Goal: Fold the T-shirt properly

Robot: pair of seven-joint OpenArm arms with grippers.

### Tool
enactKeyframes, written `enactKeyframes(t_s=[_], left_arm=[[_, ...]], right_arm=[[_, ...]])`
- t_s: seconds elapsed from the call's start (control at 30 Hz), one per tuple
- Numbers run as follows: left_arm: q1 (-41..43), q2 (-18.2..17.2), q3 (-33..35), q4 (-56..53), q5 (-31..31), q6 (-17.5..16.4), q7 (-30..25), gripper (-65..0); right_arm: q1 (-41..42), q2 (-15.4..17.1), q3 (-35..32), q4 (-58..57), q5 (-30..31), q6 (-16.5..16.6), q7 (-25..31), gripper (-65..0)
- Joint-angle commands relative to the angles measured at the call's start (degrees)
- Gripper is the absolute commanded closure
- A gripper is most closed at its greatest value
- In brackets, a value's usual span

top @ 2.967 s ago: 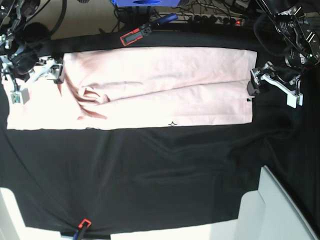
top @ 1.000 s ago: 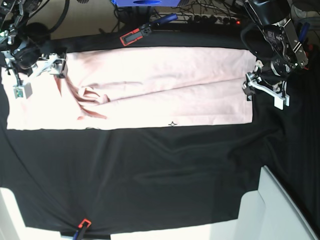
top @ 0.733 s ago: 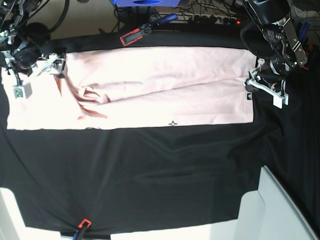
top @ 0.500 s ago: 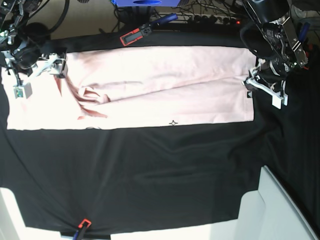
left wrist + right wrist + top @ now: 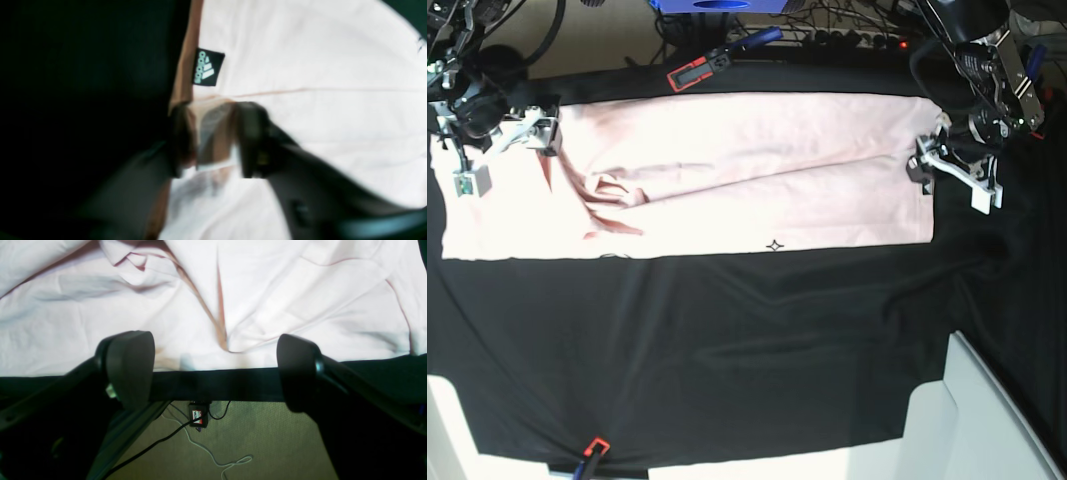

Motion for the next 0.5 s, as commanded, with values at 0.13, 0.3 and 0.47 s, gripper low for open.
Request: enactKeyframes(t_s=[0.13,0.3,0.47], left_arm=[[0.2,-0.8,-0.2,0.3,2.4,1.2,0.8,-51.4],[0.2,-0.8,-0.4,-0.1,2.4,1.2,0.8,-56.1],[0.1,-0.9,-5.8,0.4,2.4,1.2,0.8,-56.1]], right_arm=[[0.0,0.4,0.3,0.8,0.7,0.1,0.9,-54.3],[0.0,0.4,0.3,0.8,0.7,0.1,0.9,-54.3],[0.0,0.4,0.3,0.8,0.7,0.1,0.8,-54.3]])
